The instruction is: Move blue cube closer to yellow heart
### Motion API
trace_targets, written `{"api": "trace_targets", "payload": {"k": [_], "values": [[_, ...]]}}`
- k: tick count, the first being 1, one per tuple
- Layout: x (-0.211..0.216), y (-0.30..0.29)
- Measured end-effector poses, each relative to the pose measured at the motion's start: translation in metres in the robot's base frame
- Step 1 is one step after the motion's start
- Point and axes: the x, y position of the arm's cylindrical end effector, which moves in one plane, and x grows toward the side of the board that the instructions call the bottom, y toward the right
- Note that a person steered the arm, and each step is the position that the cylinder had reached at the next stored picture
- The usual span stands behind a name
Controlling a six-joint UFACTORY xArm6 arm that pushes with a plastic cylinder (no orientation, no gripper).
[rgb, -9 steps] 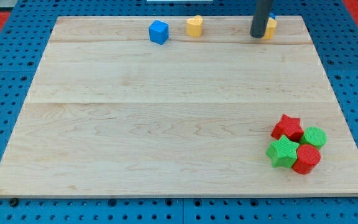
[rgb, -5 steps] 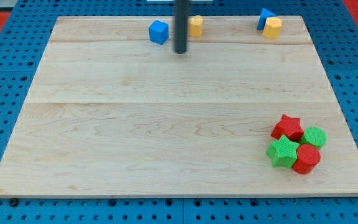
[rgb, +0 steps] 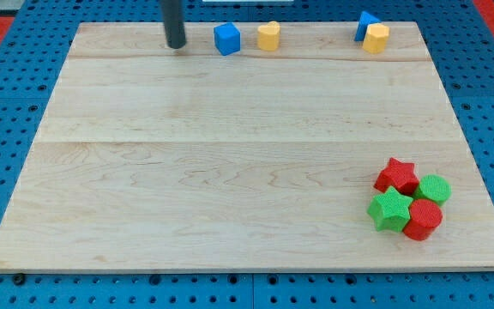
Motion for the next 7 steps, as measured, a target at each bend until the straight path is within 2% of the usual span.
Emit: {"api": "trace_targets", "payload": {"k": [1,2,5,7], "values": [[-0.023,0.004],[-0.025,0.030],[0.001,0.122],[0.002,0.179]]}}
